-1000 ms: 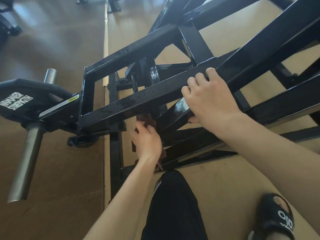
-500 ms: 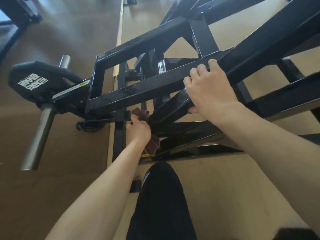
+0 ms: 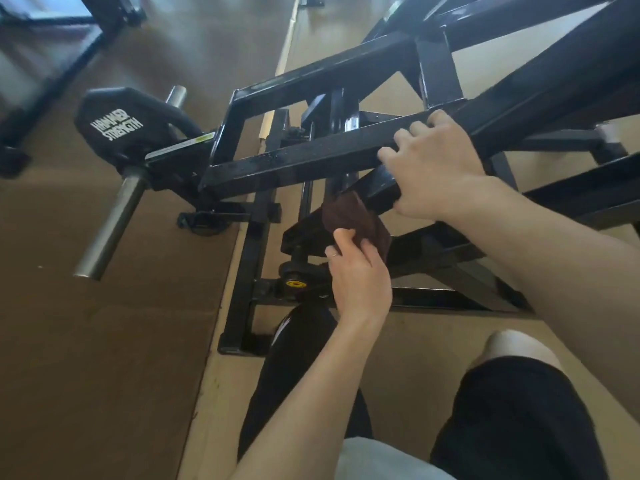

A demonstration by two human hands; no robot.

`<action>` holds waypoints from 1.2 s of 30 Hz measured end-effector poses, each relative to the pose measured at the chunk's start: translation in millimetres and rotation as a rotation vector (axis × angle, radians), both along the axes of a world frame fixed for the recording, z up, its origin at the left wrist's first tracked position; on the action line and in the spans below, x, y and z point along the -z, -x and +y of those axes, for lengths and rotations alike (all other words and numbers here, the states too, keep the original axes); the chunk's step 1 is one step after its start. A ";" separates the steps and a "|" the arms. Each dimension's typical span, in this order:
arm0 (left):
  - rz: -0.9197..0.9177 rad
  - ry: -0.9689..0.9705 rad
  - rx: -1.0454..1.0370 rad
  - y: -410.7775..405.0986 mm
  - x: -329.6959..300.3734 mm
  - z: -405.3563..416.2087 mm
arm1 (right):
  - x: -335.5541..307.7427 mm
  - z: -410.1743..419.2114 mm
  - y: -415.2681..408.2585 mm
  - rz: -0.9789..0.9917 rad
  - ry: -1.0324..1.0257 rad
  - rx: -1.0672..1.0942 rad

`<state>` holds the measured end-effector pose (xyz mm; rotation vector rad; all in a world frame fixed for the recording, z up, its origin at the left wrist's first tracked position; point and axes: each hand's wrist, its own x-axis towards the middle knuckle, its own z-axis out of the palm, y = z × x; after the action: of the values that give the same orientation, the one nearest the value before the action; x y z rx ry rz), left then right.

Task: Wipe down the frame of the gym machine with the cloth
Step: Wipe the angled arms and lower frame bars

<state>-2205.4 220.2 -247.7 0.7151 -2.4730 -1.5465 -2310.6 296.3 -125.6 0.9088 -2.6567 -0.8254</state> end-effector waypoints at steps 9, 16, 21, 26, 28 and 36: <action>-0.115 0.308 0.180 16.1 17.1 13.2 | 7.8 95.4 -56.8 0.061 0.570 -0.006; -0.307 0.355 0.125 16.4 35.0 -13.5 | 25.0 121.3 -59.5 0.037 0.146 0.174; -0.058 0.280 0.182 13.3 5.0 27.7 | 31.1 119.7 -55.0 0.079 0.243 0.186; 0.134 0.321 0.347 16.1 -25.9 58.8 | 36.5 120.8 -52.3 0.109 0.249 0.171; 0.067 0.309 0.337 15.4 -5.2 32.9 | 37.1 120.7 -51.1 0.117 0.258 0.176; -0.243 0.339 0.156 7.4 44.8 -27.8 | 34.9 116.2 -50.6 0.086 0.264 0.227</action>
<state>-2212.8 192.4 -292.5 0.7000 -2.9308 -1.0887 -2259.9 412.5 -160.4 0.5037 -2.7392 -0.5247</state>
